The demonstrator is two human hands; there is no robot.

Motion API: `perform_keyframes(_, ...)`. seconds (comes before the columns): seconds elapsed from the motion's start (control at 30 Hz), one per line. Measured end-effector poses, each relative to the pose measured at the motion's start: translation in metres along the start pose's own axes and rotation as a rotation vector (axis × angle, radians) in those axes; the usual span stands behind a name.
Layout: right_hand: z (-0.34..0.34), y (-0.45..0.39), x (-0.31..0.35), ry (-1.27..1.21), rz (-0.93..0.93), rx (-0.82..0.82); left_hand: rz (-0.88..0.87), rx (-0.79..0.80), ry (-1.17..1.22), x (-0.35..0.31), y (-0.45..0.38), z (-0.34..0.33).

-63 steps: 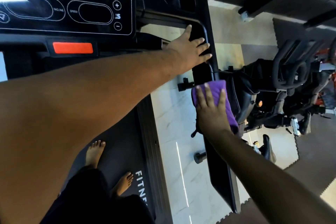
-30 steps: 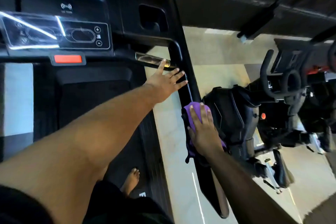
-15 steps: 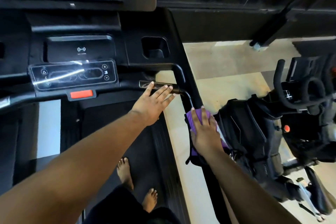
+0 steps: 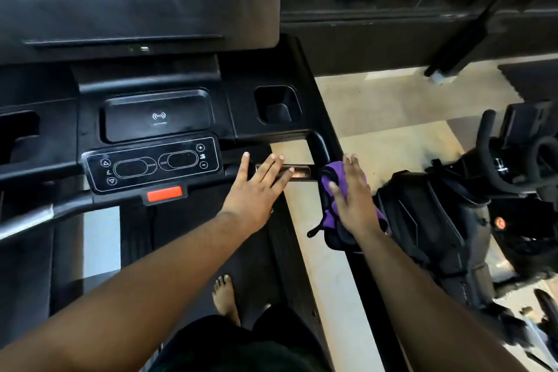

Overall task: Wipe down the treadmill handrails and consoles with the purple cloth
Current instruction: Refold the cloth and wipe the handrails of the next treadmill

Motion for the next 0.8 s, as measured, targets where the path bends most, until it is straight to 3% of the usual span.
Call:
perform_keyframes(0.13,-0.020,-0.041,0.015,0.228,0.061,0.139,0.060,-0.002,-0.011,0.015,0.010,-0.001)
perform_keyframes(0.2,-0.018,-0.056,0.014,0.200,0.060,0.187,0.073,0.002,-0.024,0.018,0.017,-0.002)
perform_keyframes(0.3,-0.021,-0.061,0.032,0.036,0.084,0.131,0.138,-0.021,-0.022,0.019,0.022,-0.001)
perform_keyframes(0.37,-0.032,-0.047,0.056,-0.032,0.214,0.195,0.181,-0.027,-0.010,0.019,0.026,0.001)
perform_keyframes(0.47,-0.041,-0.031,0.058,0.274,0.571,0.373,0.208,-0.012,-0.055,0.021,0.034,0.002)
perform_keyframes(0.53,-0.036,-0.043,0.044,0.464,0.657,0.365,0.234,0.002,-0.098,0.026,0.038,0.005)
perform_keyframes(0.6,-0.034,-0.055,0.045,0.544,0.587,0.292,0.257,-0.001,-0.140,0.031,0.043,0.008)
perform_keyframes(0.67,-0.046,-0.055,0.072,0.517,0.527,0.208,0.263,0.014,-0.170,0.034,0.046,0.009)
perform_keyframes(0.8,-0.084,-0.036,0.134,0.406,0.719,0.180,0.316,0.037,-0.231,0.039,0.050,0.008)
Point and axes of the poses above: each hand's wrist, its own y-axis away from the middle knuckle, its own z-axis out of the back of the hand, x = y × z, the point moved 3 cm from there along -y, towards the middle knuckle, and after that the axes turned 10 degrees about -x, right-handed, at the moved point
